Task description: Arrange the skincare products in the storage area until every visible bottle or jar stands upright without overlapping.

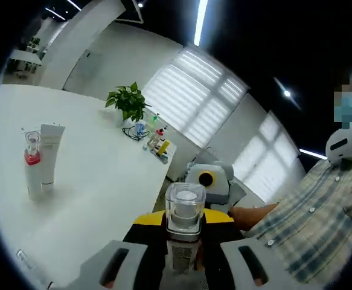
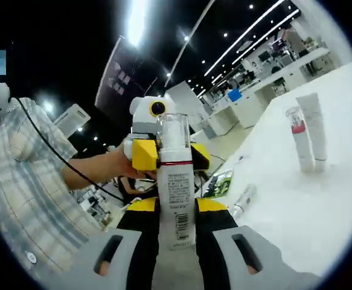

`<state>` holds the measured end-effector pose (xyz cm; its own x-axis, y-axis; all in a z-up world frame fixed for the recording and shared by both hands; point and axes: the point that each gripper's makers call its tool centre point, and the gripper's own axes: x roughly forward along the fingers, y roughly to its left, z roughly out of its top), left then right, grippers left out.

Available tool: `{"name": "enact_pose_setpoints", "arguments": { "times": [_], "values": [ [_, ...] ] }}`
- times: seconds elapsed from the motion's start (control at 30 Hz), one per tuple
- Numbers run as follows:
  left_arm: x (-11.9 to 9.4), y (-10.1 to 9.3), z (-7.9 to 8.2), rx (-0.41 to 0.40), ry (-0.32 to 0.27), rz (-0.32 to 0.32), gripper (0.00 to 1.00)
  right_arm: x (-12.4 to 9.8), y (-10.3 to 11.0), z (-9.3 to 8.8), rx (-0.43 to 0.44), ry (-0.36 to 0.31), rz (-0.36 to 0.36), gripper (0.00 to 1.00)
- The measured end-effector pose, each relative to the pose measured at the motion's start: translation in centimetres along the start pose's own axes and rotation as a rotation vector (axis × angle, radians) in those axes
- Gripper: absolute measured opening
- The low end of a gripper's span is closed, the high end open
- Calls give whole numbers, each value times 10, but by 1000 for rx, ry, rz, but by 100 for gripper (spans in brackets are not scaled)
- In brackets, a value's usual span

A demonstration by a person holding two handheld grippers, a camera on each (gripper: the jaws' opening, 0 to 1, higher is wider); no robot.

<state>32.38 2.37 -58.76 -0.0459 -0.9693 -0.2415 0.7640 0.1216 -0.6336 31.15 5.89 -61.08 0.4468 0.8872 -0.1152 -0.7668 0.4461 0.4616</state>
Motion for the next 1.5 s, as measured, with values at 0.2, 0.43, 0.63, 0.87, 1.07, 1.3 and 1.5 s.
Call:
{"name": "enact_pose_setpoints", "arguments": {
  "times": [0.2,0.43,0.63,0.87,1.07,1.3,1.5],
  "values": [
    [5,49,-1,273,35,239,21,-7,-28,-8,-147,66,-191,36],
    [16,73,-1,281,28,362,21,-30,-35,34,-169,-105,-283,40],
    [35,70,-11,421,82,465,21,-29,-59,48,-17,-108,-418,39],
    [41,67,-13,499,107,516,21,-15,-69,32,-31,20,-495,19],
    [24,81,-20,470,123,570,23,1,-70,29,-57,67,-465,16],
    [-44,115,-52,296,120,765,45,13,-105,38,-170,117,-500,16],
    [-97,126,-81,147,76,872,48,22,-144,50,-205,119,-552,16]
  ]
}}
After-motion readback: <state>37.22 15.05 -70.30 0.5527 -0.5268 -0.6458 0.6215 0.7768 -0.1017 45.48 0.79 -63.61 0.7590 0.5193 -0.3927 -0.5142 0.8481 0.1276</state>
